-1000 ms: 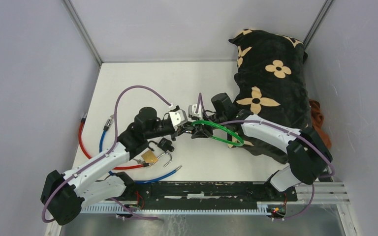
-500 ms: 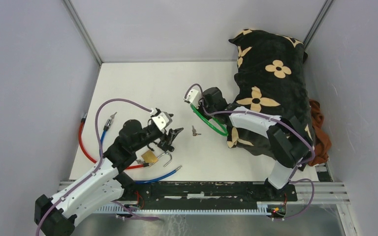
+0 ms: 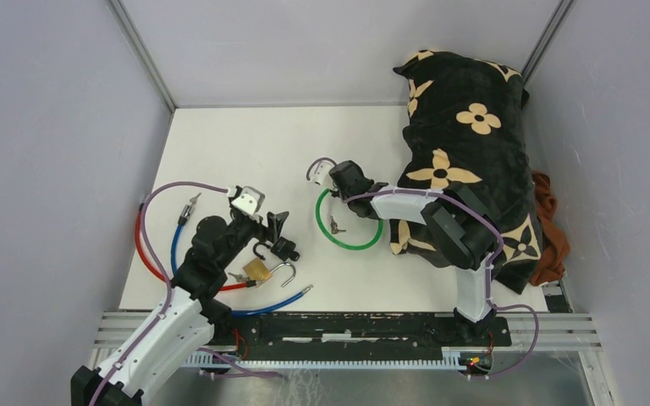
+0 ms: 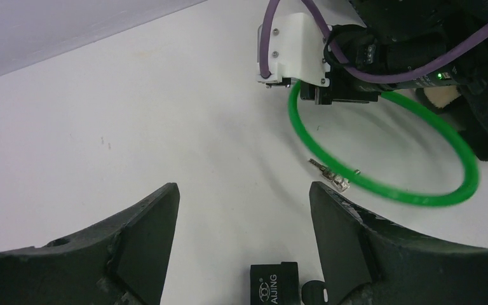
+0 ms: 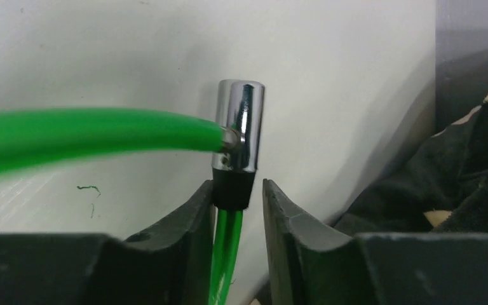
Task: Lock with the key
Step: Place the lock at the center of the board, then pick up the lock from the center of the board.
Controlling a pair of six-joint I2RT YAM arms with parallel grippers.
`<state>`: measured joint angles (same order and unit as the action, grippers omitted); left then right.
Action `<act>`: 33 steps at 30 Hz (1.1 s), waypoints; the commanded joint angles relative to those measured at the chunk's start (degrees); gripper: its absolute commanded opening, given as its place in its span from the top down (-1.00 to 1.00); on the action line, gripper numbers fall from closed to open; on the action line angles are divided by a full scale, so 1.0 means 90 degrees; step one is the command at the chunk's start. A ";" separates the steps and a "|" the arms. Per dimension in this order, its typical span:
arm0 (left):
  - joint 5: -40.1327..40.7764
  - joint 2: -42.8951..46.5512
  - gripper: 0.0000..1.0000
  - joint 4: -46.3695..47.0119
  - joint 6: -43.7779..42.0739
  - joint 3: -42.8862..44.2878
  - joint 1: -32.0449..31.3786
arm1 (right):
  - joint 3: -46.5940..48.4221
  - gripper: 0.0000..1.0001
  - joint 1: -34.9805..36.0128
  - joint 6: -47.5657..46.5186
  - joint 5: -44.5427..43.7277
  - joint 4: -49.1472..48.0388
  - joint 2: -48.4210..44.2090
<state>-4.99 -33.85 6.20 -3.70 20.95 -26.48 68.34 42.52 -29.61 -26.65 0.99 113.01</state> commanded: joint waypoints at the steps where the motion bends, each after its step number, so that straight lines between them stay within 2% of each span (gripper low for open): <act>1: 0.0137 0.0202 -0.62 0.0382 0.0392 -0.0136 0.0125 | 0.0053 0.17 0.0101 -0.0595 -0.0717 -0.0180 -0.0202; 4: 0.0153 0.0305 -0.63 0.0421 0.0392 -0.0191 0.0194 | 0.0021 0.00 0.0164 -0.0910 -0.0963 -0.0121 -0.0206; 8: 0.0105 0.0420 -0.63 0.0435 0.0392 -0.0228 0.0287 | 0.0156 -0.04 0.0177 -0.0906 -0.1041 0.0226 -0.0322; 12: 0.0097 0.0583 -0.64 0.0457 0.0392 -0.0240 0.0410 | 0.0480 -0.10 0.0370 -0.0573 -0.0385 0.0892 -0.0804; 15: 0.0069 0.0726 -0.65 0.0532 0.0630 -0.0262 0.0583 | 0.0947 -0.41 0.0673 -0.0190 0.1166 0.1866 -0.0983; 16: 0.0067 0.0784 -0.66 0.0549 0.0665 -0.0265 0.0647 | 0.1093 -0.52 0.0748 0.0047 0.1959 0.2101 -0.0989; 17: 0.0064 0.0843 -0.66 0.0577 0.0700 -0.0267 0.0747 | 0.1124 -0.72 0.0835 0.0390 0.2699 0.2110 -0.1009; 19: 0.0115 0.0965 -0.67 0.0612 0.0740 -0.0267 0.0886 | 0.0864 -0.95 0.1016 0.1199 0.3844 0.1494 -0.1056; 21: 0.0242 0.1092 -0.68 0.0612 0.0767 -0.0259 0.1017 | 0.0455 -0.96 0.1232 0.1917 0.4199 0.0623 -0.1067; 24: 0.0492 0.1265 -0.69 0.0590 0.0792 -0.0233 0.1165 | 0.0220 -0.96 0.1550 0.2755 0.3822 -0.0341 -0.0939; 27: 0.0535 0.1396 -0.69 0.0571 0.0779 -0.0219 0.1258 | 0.0387 -0.91 0.1836 0.3011 0.3361 -0.0471 -0.0626; 30: 0.0535 0.1459 -0.69 0.0612 0.0753 -0.0226 0.1282 | 0.0571 -0.63 0.1971 0.3245 0.3314 -0.0535 -0.0300; 33: 0.0497 0.1492 -0.69 0.0658 0.0744 -0.0238 0.1282 | 0.0753 -0.60 0.2093 0.3402 0.3245 -0.0494 0.0031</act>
<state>-1.45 -21.08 9.21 0.84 18.44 -15.33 71.75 60.42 -4.29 3.81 -0.30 109.97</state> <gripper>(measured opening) 0.842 0.805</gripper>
